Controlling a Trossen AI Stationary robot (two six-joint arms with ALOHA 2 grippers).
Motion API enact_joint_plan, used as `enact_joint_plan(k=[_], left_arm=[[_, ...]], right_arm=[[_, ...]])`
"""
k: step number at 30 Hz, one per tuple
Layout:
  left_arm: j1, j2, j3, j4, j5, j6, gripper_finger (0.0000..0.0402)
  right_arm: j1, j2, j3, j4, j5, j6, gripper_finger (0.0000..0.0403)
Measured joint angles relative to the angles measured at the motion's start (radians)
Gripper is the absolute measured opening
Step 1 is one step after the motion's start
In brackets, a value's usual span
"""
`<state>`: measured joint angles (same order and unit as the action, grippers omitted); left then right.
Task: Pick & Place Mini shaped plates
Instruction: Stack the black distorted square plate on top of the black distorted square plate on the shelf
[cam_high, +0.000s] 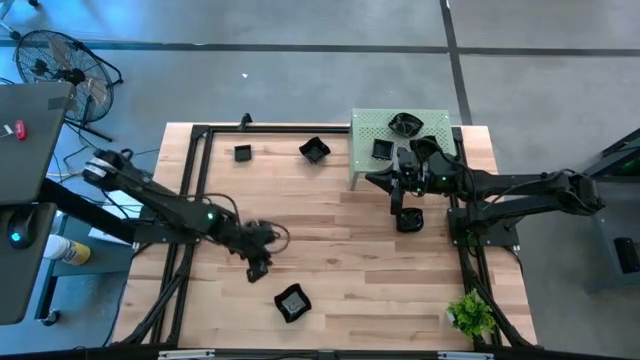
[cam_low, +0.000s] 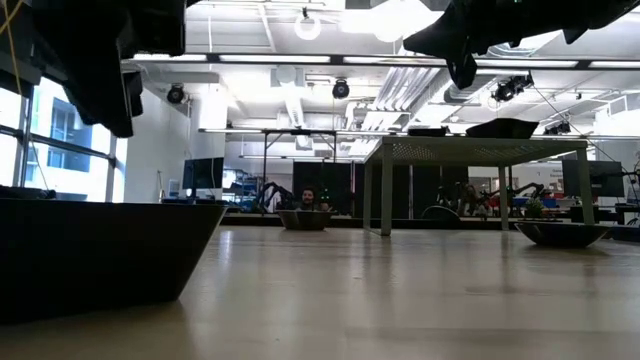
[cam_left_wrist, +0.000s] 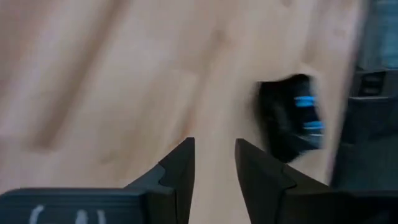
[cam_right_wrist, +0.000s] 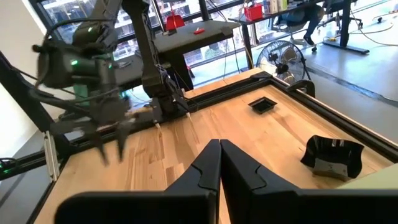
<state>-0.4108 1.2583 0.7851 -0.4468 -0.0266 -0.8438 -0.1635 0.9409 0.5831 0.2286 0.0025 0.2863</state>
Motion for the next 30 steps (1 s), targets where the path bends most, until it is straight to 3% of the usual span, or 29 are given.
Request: enact_joint_plan(k=[5,11,20,30], left_arm=[[-0.049,0.127,0.001,0.128,0.060,-0.062,0.0113],[-0.062,0.244,0.063,0.162,0.067,-0.104,0.0113],[-0.061,0.383,0.186,0.163,0.122,-0.107,0.0113],[-0.061,0.449,0.209,0.110,0.170,-0.159,0.0092]], right_arm=[[0.000,0.000,0.000,-0.006,0.001,0.000,0.0006],[0.000,0.000,0.000,-0.017,0.002,0.000,0.0002],[0.000,0.000,0.000,-0.031,0.002,0.000,0.0004],[0.000,0.000,0.000,-0.048,0.006,0.003,0.0006]])
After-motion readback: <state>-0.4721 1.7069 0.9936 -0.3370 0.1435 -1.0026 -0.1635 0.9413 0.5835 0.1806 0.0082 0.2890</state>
